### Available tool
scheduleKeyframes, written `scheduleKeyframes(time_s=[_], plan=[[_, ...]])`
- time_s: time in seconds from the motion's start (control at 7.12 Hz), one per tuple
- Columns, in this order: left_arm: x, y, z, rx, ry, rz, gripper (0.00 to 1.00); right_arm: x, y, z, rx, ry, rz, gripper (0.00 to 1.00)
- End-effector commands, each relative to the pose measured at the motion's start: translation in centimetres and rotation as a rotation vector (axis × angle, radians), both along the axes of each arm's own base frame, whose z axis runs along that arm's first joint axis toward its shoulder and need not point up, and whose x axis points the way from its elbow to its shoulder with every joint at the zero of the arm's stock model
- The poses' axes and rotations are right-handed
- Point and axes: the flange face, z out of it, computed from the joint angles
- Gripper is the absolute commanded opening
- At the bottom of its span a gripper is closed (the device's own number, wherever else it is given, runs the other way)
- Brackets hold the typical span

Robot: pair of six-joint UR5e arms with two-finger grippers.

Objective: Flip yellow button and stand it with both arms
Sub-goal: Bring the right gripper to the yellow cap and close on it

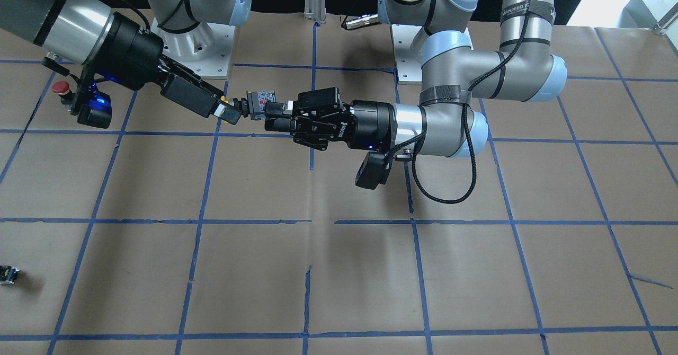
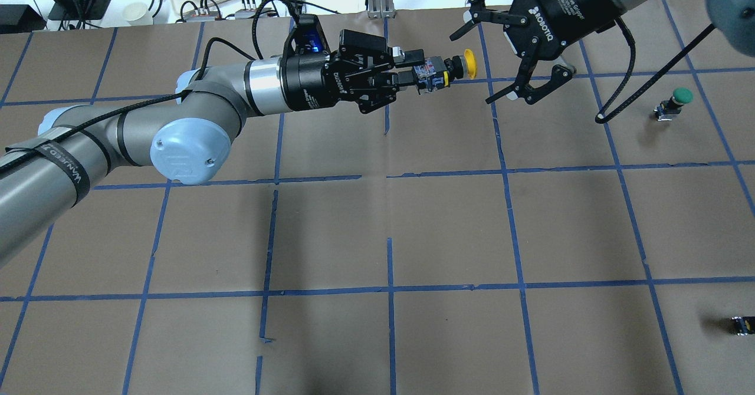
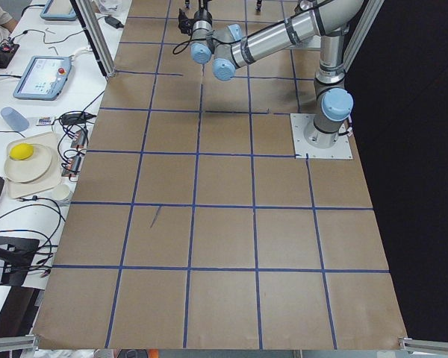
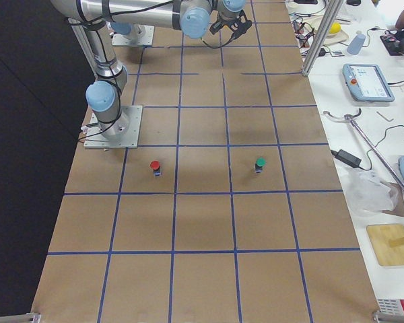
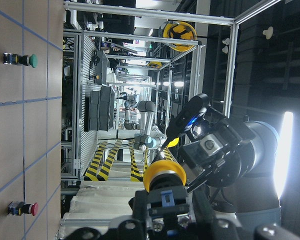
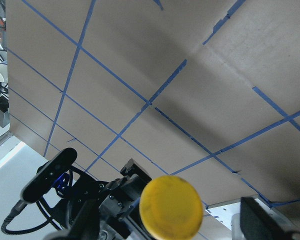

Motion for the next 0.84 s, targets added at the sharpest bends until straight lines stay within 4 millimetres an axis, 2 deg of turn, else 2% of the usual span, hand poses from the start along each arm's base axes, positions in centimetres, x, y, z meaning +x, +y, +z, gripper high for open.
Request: scheduleKeyframes(time_s=[0.0, 0.14, 0.28, 0.56, 0.7], plan=[[-0.16, 0.08, 0.18, -0.007, 0.001, -0.003, 0.13, -0.40, -0.16, -0.32, 0.006, -0.009, -0.009, 0.95], [-0.16, 0.11, 0.27, -0.009, 0.001, -0.003, 0.13, -0.53, 0.26, -0.15, 0.013, 0.005, -0.009, 0.87], [-0.16, 0.15, 0.19, -0.007, 0.000, -0.003, 0.13, -0.76, 0.41, -0.35, 0.020, 0.039, -0.004, 0.73], [-0.25, 0.13, 0.17, -0.007, 0.000, -0.005, 0.14, -0.77, 0.40, -0.12, 0.014, 0.030, -0.007, 0.24], [-0.25, 0.15, 0.25, -0.009, 0.000, -0.005, 0.14, -0.74, 0.45, -0.04, 0.015, 0.027, -0.009, 0.11]])
